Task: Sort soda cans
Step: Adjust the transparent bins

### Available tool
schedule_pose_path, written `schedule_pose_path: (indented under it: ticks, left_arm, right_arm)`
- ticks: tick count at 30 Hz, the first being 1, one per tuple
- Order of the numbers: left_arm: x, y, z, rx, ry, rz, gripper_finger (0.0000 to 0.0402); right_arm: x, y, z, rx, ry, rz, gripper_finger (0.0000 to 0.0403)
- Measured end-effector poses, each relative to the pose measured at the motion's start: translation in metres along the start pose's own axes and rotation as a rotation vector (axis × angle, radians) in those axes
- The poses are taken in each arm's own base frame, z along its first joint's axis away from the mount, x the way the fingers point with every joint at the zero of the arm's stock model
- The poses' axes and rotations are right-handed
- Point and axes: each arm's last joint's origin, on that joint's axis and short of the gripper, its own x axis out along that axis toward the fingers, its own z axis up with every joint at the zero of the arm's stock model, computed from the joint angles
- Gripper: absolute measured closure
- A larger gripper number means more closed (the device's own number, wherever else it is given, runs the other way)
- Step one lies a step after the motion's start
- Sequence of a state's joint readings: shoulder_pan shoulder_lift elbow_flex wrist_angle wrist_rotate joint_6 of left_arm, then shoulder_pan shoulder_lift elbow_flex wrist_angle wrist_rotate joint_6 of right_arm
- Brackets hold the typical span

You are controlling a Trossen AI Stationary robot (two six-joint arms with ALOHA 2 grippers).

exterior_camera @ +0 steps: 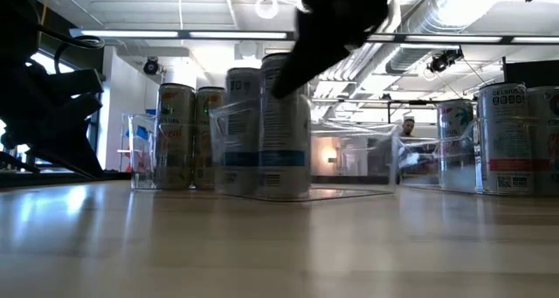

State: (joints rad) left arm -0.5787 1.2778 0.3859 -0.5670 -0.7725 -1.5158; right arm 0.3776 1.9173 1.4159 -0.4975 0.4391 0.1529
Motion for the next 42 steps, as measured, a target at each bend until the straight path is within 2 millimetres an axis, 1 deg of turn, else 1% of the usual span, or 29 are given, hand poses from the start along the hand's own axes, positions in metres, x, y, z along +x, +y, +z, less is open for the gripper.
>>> schedule_pose_path:
  ticks: [5, 9, 12, 16, 18, 20, 22, 25, 27, 29, 33, 36, 38, 40, 42]
  left_arm:
    - [0.0, 0.0, 0.0, -0.001, 0.001, -0.001, 0.0339]
    - [0.0, 0.0, 0.0, 0.0, 0.002, 0.0, 0.0339]
    - [0.0, 0.0, 0.0, -0.001, 0.002, -0.001, 0.0339]
    - [0.0, 0.0, 0.0, -0.001, 0.002, -0.001, 0.0339]
    - [0.0, 0.0, 0.0, -0.002, 0.002, -0.002, 0.0339]
    - [0.0, 0.0, 0.0, -0.002, 0.003, -0.003, 0.0339]
    - [0.0, 0.0, 0.0, -0.003, 0.004, -0.003, 0.0339]
    - [0.0, 0.0, 0.0, -0.003, 0.004, -0.003, 0.0339]
    - [0.0, 0.0, 0.0, -0.003, 0.004, -0.003, 0.0339]
    - [0.0, 0.0, 0.0, -0.003, 0.004, -0.004, 0.0339]
    - [0.0, 0.0, 0.0, -0.003, 0.006, -0.003, 0.0339]
    - [0.0, 0.0, 0.0, -0.003, 0.006, -0.003, 0.0339]
    - [0.0, 0.0, 0.0, -0.003, 0.005, -0.003, 0.0339]
    - [0.0, 0.0, 0.0, -0.003, 0.005, -0.004, 0.0339]
    - [0.0, 0.0, 0.0, -0.003, 0.005, -0.003, 0.0339]
  right_arm:
    - [-0.021, 0.006, -0.009, -0.034, 0.073, 0.025, 0.0401]
    - [-0.037, 0.007, -0.017, -0.024, 0.14, 0.028, 0.0401]
    - [-0.044, 0.006, -0.024, 0.002, 0.2, -0.009, 0.0401]
    - [-0.047, 0.002, -0.031, 0.033, 0.257, -0.077, 0.0398]
    - [-0.047, 0.001, -0.032, 0.046, 0.269, -0.09, 0.0387]
    - [-0.047, 0.001, -0.033, 0.049, 0.269, -0.09, 0.0367]
    - [-0.049, 0.003, -0.033, 0.037, 0.263, -0.084, 0.0339]
    - [-0.059, 0.005, -0.032, 0.03, 0.241, -0.077, 0.0298]
    - [-0.068, 0.007, -0.031, 0.022, 0.212, -0.088, 0.0276]
    - [-0.081, 0.008, -0.031, 0.031, 0.183, -0.094, 0.0262]
    - [-0.11, 0.009, -0.037, 0.082, 0.158, -0.107, 0.0255]
    - [-0.125, 0.011, -0.047, 0.128, 0.183, -0.12, 0.0255]
    - [-0.129, 0.013, -0.06, 0.154, 0.211, -0.155, 0.026]
    - [-0.126, 0.014, -0.077, 0.194, 0.246, -0.194, 0.027]
    - [-0.118, 0.014, -0.097, 0.242, 0.28, -0.239, 0.0285]
